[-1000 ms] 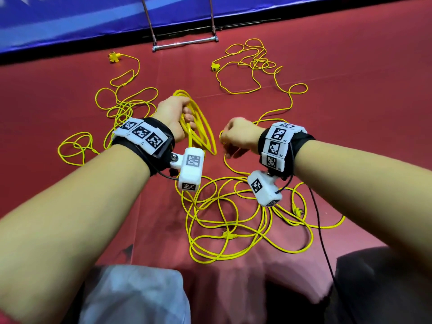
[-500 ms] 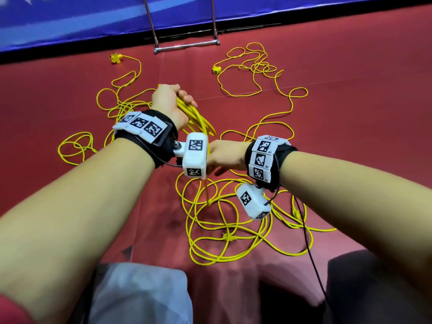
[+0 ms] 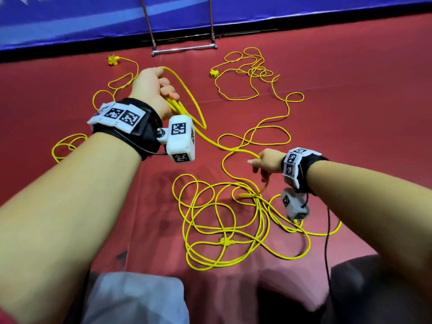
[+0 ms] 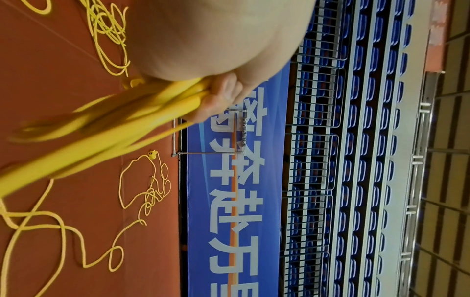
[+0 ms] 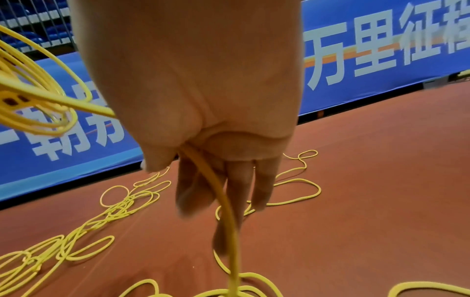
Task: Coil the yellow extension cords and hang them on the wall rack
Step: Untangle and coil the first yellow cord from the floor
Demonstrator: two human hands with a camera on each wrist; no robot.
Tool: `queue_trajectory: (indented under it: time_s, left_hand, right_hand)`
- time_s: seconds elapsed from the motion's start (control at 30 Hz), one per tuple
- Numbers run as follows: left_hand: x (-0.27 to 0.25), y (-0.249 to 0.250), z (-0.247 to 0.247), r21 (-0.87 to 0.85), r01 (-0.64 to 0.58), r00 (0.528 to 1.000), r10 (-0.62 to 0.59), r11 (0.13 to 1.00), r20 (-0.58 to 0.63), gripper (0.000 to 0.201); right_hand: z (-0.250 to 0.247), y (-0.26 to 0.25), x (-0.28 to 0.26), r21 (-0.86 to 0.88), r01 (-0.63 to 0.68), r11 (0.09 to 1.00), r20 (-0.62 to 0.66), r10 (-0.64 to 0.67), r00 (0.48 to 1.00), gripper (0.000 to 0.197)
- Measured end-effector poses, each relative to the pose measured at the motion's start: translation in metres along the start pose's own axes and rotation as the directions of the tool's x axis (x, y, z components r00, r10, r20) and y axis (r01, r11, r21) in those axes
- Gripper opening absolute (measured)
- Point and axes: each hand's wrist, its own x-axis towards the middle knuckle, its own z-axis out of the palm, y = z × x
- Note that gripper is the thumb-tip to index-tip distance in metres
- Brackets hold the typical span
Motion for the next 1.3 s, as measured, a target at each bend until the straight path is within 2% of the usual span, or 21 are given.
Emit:
queue_trajectory:
  time_s: [0.1, 0.17, 0.27, 0.33, 0.43, 0.6, 0.7, 0.8, 0.87, 0.97, 1.03, 1.1, 1.2, 1.3]
  left_hand:
    - [-0.004, -0.006, 0.001, 0.173, -0.014, 0.999, 0.006, 0.985, 0.043, 0.03]
    - [-0.005, -0.009, 0.003, 0.259, -0.017, 0.998, -0.001, 0.966, 0.069, 0.032]
    - [-0.01, -0.011, 0.009, 0.329, -0.035, 0.994, -0.001, 0.944, 0.109, 0.031]
    - [-0.014, -0.013, 0.015, 0.39, -0.049, 0.991, -0.004, 0.919, 0.132, 0.028]
    - [-0.018, -0.019, 0.026, 0.473, -0.061, 0.988, -0.015, 0.879, 0.155, 0.022]
    - [-0.016, -0.029, 0.036, 0.557, -0.056, 0.99, -0.026, 0.829, 0.139, 0.021]
    - [-0.014, -0.037, 0.026, 0.572, -0.074, 0.99, -0.009, 0.817, 0.142, 0.019]
    - [-0.013, -0.042, 0.013, 0.568, -0.049, 0.987, -0.048, 0.822, 0.155, 0.019]
    - [-0.015, -0.042, 0.006, 0.547, -0.014, 0.983, -0.088, 0.837, 0.16, 0.019]
    - [-0.019, -0.045, 0.001, 0.562, 0.016, 0.972, -0.144, 0.827, 0.184, 0.023]
    - [-0.022, -0.046, 0.001, 0.59, 0.017, 0.965, -0.168, 0.807, 0.203, 0.025]
    - [-0.026, -0.046, 0.003, 0.597, 0.018, 0.958, -0.185, 0.802, 0.22, 0.026]
    - [-0.032, -0.049, 0.009, 0.595, 0.005, 0.946, -0.197, 0.803, 0.257, 0.026]
    - [-0.037, -0.055, 0.014, 0.615, -0.011, 0.942, -0.198, 0.789, 0.271, 0.025]
  right_hand:
    - [-0.006, -0.013, -0.002, -0.004, -0.067, 0.998, -0.16, 0.065, 0.985, 0.041]
    - [-0.013, -0.022, -0.002, 0.101, -0.095, 0.99, -0.265, 0.119, 0.957, 0.038]
    - [-0.029, -0.041, -0.004, 0.389, -0.069, 0.919, -0.221, 0.166, 0.961, 0.027]
    - [-0.043, -0.055, -0.008, 0.604, -0.051, 0.795, -0.164, 0.187, 0.969, 0.014]
    - [-0.068, -0.074, -0.013, 0.812, -0.055, 0.581, -0.059, 0.176, 0.983, 0.018]
    - [-0.086, -0.082, -0.022, 0.958, 0.028, 0.285, -0.049, 0.065, 0.997, 0.028]
    - [-0.075, -0.073, -0.021, 0.994, -0.008, 0.107, 0.009, -0.014, 1.0, 0.02]
    - [-0.064, -0.07, -0.018, 0.998, -0.011, 0.059, 0.01, 0.01, 1.0, 0.017]
    - [-0.061, -0.071, -0.018, 0.997, 0.012, 0.072, -0.013, 0.013, 1.0, 0.018]
    - [-0.067, -0.074, -0.023, 0.993, -0.031, 0.115, 0.029, 0.018, 0.999, 0.032]
    - [-0.072, -0.079, -0.03, 0.994, -0.025, 0.109, 0.024, 0.011, 1.0, 0.026]
    - [-0.074, -0.087, -0.037, 0.995, -0.009, 0.096, 0.012, -0.03, 0.999, 0.032]
    - [-0.073, -0.096, -0.042, 1.0, -0.002, 0.025, 0.005, -0.124, 0.992, 0.043]
    - [-0.075, -0.099, -0.045, 0.999, 0.01, -0.051, -0.016, -0.126, 0.992, 0.027]
